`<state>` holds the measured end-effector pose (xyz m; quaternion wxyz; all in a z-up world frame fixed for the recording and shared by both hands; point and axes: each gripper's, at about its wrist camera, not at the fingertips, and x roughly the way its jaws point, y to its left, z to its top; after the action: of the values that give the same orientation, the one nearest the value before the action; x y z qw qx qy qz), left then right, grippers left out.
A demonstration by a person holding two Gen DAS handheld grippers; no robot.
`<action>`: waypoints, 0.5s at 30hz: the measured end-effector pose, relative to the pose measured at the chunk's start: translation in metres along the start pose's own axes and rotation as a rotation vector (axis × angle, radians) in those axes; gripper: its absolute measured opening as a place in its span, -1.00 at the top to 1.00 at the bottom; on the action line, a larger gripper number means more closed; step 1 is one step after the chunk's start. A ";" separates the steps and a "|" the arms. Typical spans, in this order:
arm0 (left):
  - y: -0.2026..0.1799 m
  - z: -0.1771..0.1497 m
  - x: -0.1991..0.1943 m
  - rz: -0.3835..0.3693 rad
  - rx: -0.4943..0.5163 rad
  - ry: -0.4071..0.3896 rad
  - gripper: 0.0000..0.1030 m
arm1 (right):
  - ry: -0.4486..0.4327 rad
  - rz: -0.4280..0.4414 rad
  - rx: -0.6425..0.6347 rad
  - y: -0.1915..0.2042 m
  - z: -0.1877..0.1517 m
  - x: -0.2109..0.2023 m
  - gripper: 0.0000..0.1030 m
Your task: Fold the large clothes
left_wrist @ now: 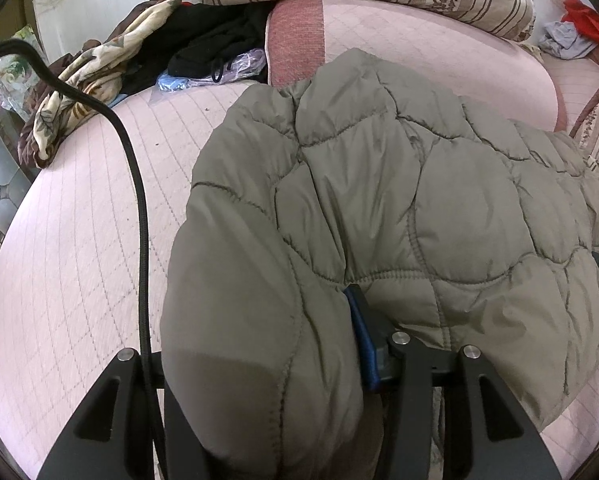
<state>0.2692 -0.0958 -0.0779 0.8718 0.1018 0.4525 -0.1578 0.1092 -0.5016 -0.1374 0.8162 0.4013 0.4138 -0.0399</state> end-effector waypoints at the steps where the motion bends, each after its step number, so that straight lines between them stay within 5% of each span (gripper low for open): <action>1: 0.000 0.000 0.001 0.001 0.000 -0.001 0.07 | 0.000 0.002 0.003 0.001 -0.001 0.000 -0.03; 7: 0.002 0.000 0.001 0.004 -0.003 -0.003 0.02 | -0.003 0.002 0.007 -0.001 -0.003 -0.001 -0.08; 11: 0.005 0.001 0.000 0.019 -0.018 -0.006 -0.11 | -0.029 -0.028 0.028 -0.004 -0.006 -0.005 -0.32; 15: 0.008 0.000 -0.003 0.018 -0.020 -0.006 -0.11 | -0.035 -0.052 0.009 0.002 -0.010 -0.011 -0.19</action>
<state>0.2711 -0.0877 -0.0753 0.8754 0.0968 0.4506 -0.1456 0.0962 -0.4964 -0.1318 0.8202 0.3933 0.4095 -0.0698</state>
